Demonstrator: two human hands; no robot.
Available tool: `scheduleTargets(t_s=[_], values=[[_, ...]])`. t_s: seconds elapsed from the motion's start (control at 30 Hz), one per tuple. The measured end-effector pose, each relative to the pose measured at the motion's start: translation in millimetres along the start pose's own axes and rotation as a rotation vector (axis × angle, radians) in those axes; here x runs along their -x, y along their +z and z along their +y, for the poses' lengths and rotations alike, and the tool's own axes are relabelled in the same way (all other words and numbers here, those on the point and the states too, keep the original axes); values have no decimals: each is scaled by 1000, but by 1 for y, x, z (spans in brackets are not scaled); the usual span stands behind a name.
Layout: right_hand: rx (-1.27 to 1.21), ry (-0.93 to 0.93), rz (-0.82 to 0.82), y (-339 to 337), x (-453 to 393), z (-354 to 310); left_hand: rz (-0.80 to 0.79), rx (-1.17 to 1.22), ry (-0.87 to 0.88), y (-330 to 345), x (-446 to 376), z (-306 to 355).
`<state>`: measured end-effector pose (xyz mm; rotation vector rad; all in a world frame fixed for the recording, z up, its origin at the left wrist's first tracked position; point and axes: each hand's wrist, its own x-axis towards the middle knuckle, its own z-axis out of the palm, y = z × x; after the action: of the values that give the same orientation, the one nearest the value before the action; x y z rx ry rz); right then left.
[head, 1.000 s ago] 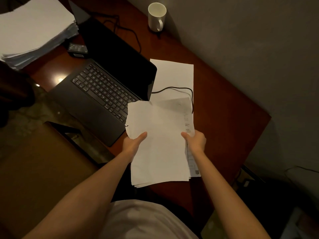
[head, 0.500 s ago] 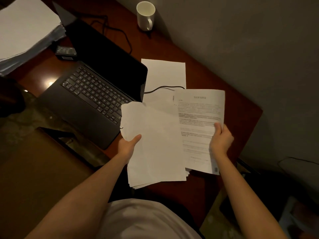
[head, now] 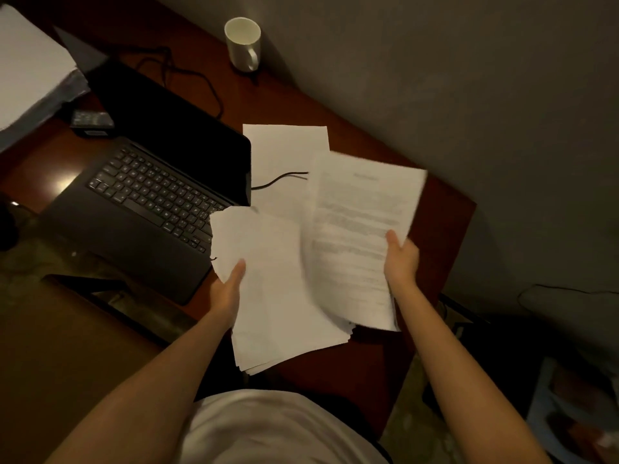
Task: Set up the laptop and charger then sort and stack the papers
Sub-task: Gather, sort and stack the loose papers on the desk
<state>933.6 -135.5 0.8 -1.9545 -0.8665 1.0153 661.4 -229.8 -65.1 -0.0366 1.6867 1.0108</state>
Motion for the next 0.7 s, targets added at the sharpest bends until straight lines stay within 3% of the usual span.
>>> scheduleTargets(t_s=[0.1,0.23,0.37,0.5,0.6,0.7], values=[[138,59,-214,23,22,19,-87,175,-114,-3,-1,3],[181,166,-373,54,43,50,-84,89,-127,-10,0,4],[174,122,-334,65,49,47,-172,-28,-139,-11,-1,8],[295,130,-320,67,41,47,-155,-80,-106,-10,-1,9],[477,-15,-304,69,47,50,-148,-46,-114,-10,0,10],[507,-145,-289,68,52,51,-184,12,-136,-13,-3,7]])
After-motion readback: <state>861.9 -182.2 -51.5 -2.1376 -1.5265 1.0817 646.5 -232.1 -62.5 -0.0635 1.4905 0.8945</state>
